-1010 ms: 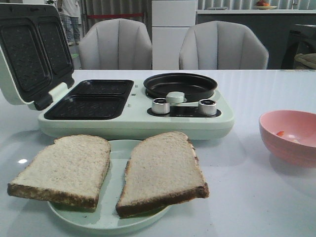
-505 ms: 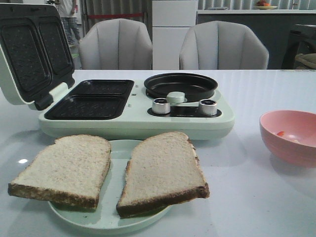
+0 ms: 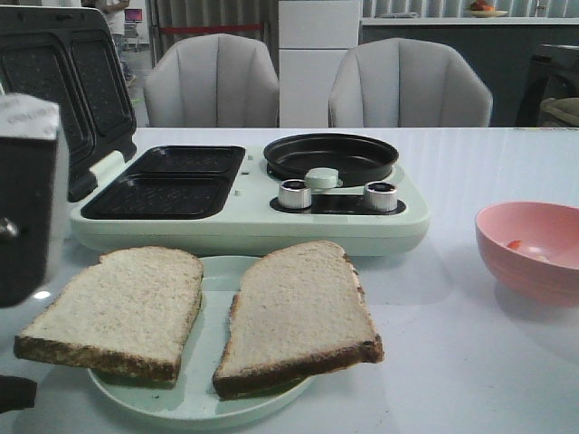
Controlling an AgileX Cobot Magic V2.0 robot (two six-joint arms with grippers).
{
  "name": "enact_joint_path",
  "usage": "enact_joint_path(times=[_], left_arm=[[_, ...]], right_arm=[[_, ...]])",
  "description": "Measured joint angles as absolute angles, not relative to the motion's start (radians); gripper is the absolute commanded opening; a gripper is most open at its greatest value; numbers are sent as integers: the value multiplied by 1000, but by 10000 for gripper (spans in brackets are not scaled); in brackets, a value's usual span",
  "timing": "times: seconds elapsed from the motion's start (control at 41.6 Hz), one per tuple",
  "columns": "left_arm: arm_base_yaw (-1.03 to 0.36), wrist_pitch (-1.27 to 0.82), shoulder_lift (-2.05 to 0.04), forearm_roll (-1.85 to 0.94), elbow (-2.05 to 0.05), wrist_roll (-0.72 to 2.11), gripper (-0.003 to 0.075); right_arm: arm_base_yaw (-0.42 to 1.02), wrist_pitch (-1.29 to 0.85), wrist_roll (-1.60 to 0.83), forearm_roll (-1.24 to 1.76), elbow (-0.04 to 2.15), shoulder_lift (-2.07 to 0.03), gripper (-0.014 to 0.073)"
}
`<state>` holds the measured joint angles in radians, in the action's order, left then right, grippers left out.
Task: Make breakfast with bread and shrimp
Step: 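Lower the left gripper and grasp the bread slice nearest it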
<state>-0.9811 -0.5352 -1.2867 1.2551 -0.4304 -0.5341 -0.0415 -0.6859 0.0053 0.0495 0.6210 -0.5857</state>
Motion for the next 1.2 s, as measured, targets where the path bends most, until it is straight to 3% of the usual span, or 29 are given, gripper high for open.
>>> enact_joint_path(times=[0.457, 0.842, 1.202], left_arm=[[-983, -646, -1526, 1616, -437, -821, 618], [-983, -672, -1579, 1664, -443, -868, 334], [-983, -670, -1579, 1664, -443, -870, 147]], right_arm=[[-41, -686, 5, 49, 621, -586, 520], [-41, -686, 5, 49, 621, -586, 520], [-41, -686, 5, 49, 621, -586, 520]])
